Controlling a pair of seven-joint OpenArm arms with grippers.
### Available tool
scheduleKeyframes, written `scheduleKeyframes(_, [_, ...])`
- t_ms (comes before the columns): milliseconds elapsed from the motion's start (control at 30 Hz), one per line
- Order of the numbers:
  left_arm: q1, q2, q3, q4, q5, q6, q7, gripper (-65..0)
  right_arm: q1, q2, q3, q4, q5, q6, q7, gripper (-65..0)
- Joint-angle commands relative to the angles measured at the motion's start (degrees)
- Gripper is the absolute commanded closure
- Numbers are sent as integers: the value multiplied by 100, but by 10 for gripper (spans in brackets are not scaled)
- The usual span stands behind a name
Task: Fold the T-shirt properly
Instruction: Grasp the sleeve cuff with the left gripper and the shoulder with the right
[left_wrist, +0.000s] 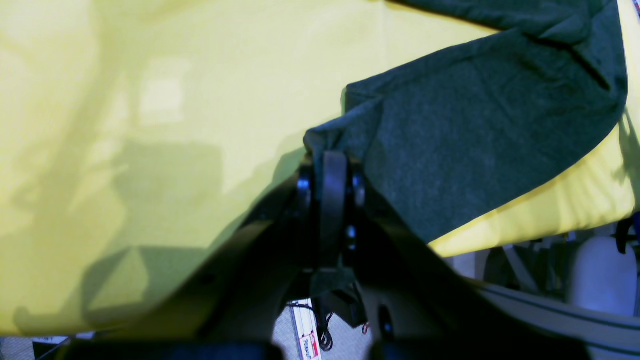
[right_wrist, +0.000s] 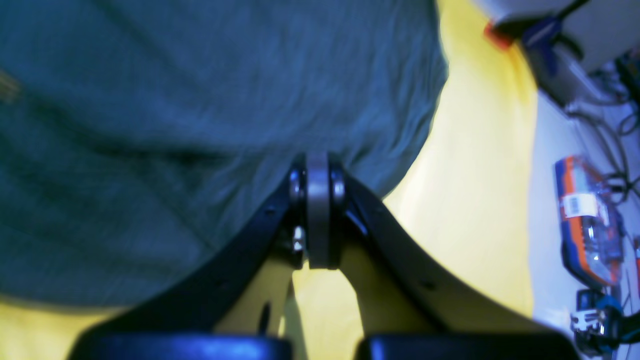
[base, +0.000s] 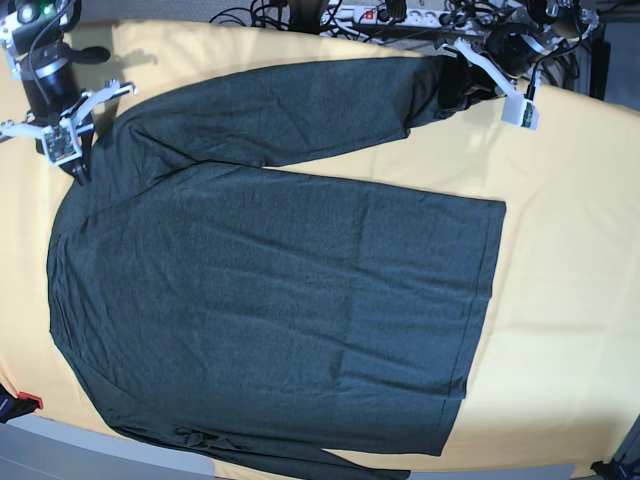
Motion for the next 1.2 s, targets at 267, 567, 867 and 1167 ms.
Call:
scheduleKeyframes(267, [50, -33, -26, 111, -85, -33, -109, 0, 1139, 59, 37, -1709, 544, 249, 76, 0])
scheduleKeyframes(567, [52, -33, -26, 111, -229, -365, -105, 0, 2031, 516, 26, -2841, 638, 446, 76, 0])
scheduleKeyframes(867, [50, -33, -26, 111, -251, -365, -109, 0, 2100, 706, 26, -3228, 916, 704, 79, 0])
scheduleKeyframes(1167, [52, -33, -26, 111, -249, -365, -87, 0, 2100, 706, -144, -3486, 868, 719, 219, 0])
